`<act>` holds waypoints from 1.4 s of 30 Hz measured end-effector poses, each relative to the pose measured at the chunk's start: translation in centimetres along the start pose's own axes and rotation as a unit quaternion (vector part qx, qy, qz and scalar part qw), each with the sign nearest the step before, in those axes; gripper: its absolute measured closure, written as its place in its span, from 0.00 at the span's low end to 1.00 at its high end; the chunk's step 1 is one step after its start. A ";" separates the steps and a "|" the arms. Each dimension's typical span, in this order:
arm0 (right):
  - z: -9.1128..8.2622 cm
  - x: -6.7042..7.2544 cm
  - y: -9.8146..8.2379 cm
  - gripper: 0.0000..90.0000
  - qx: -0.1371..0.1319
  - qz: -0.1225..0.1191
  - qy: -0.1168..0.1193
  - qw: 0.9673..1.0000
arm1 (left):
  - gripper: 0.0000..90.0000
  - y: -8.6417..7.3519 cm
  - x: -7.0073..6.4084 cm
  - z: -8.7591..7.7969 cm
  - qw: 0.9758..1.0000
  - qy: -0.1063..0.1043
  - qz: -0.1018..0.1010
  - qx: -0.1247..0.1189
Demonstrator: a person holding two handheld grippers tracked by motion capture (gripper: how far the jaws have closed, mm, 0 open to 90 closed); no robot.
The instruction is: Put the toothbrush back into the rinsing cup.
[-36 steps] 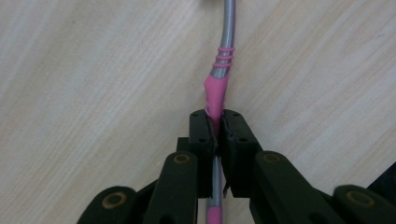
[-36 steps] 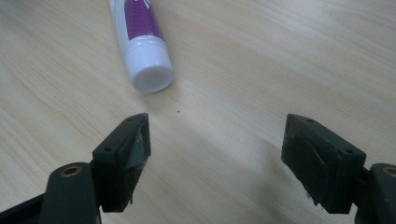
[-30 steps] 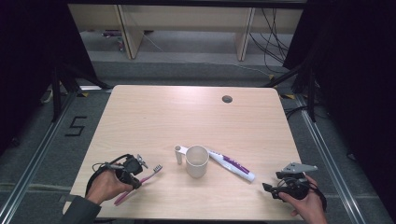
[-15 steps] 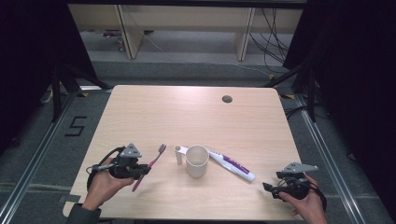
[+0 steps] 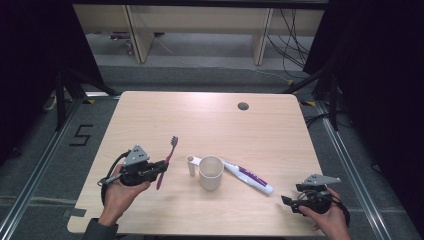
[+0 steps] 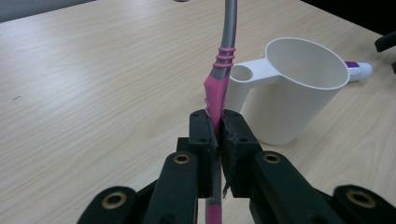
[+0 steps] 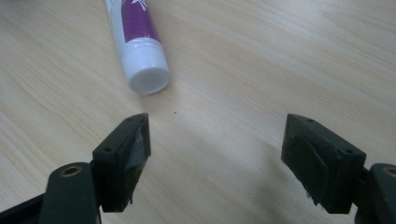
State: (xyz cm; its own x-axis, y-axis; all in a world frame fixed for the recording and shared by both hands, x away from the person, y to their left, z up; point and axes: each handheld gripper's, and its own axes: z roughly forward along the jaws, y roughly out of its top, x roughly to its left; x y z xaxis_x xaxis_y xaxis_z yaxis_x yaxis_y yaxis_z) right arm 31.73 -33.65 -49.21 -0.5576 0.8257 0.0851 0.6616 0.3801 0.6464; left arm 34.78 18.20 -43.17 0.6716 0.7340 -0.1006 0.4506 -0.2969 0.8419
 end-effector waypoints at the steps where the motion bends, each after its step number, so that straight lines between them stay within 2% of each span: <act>1: 0.0 0.0 0.0 0.27 0.000 0.000 0.000 1.000 | 0.92 0.0 0.0 0.1 1.000 -0.002 -0.002 -0.006; 4: 0.1 0.0 0.0 0.27 0.001 0.001 0.003 1.000 | 0.92 0.0 0.1 0.1 0.999 0.002 -0.010 -0.036; 5: 0.1 0.0 0.0 0.27 0.000 0.001 0.003 1.000 | 0.92 0.2 0.2 0.1 0.998 0.017 -0.019 -0.056; 6: 0.1 0.0 0.0 0.27 0.000 0.001 0.003 1.000 | 0.92 0.2 0.2 0.1 0.998 0.017 -0.019 -0.056; 8: 0.0 0.0 0.0 0.27 0.001 0.001 0.004 1.000 | 0.92 0.5 0.3 0.1 0.997 0.021 -0.027 -0.075; 9: 0.0 0.0 0.0 0.27 0.001 0.001 0.004 1.000 | 0.92 0.5 0.3 0.1 0.997 0.021 -0.027 -0.075; 10: 0.1 -0.1 -0.1 0.27 -0.002 -0.007 0.002 1.000 | 0.92 0.6 0.3 0.1 0.996 0.024 -0.026 -0.082; 11: 0.1 -0.2 -0.1 0.27 -0.003 -0.007 -0.001 1.000 | 0.92 0.8 0.2 0.2 0.996 0.018 -0.028 -0.087; 14: 0.1 -0.2 -0.1 0.27 -0.003 -0.007 -0.001 1.000 | 0.92 1.3 0.0 0.4 0.994 0.017 -0.031 -0.099; 15: 0.0 0.0 0.0 0.27 -0.001 0.000 0.001 1.000 | 0.92 1.7 -0.2 0.5 0.993 0.012 -0.034 -0.115; 20: 0.1 0.0 0.0 0.27 0.001 0.001 0.004 1.000 | 0.92 2.7 -0.4 1.1 0.991 0.010 -0.035 -0.127; 26: 0.1 -0.1 0.0 0.27 0.000 -0.004 0.002 1.000 | 0.92 3.9 -0.8 1.8 0.991 0.010 -0.029 -0.132; 27: 0.1 -0.1 0.0 0.27 0.000 0.003 0.004 1.000 | 0.92 4.3 -0.9 2.0 0.990 0.010 -0.030 -0.137; 34: 0.0 0.0 -0.1 0.27 0.002 0.003 -0.001 1.000 | 0.92 5.8 -1.4 2.8 0.989 0.005 -0.025 -0.149; 35: 0.0 0.2 -0.1 0.27 0.004 0.015 0.000 1.000 | 0.92 5.8 -1.4 2.8 0.989 0.005 -0.025 -0.149; 36: 0.0 0.2 -0.1 0.27 0.004 0.015 0.000 1.000 | 0.92 6.0 -1.5 2.9 0.988 0.003 -0.026 -0.151; 38: 0.1 0.0 -0.1 0.27 0.002 0.007 -0.001 1.000 | 0.92 6.2 -1.6 3.1 0.988 0.003 -0.024 -0.153; 40: 0.2 0.0 -0.1 0.27 0.000 0.004 0.008 1.000 | 0.92 6.4 -1.7 3.4 0.988 0.000 -0.025 -0.154; 41: 0.1 -0.2 -0.1 0.27 -0.004 -0.006 0.000 1.000 | 0.92 6.5 -1.8 3.6 0.988 0.000 -0.027 -0.154; 42: 0.1 -0.1 0.0 0.27 -0.001 -0.003 0.000 1.000 | 0.92 6.6 -1.9 3.8 0.988 -0.003 -0.026 -0.154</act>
State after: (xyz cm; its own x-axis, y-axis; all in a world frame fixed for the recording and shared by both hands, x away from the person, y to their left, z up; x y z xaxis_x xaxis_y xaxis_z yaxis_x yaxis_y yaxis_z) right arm 31.81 -33.74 -49.32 -0.5608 0.8240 0.0809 0.6570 0.3834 0.6491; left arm 38.72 12.58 -39.41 0.6557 0.7398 -0.1510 0.2857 -0.0581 0.9566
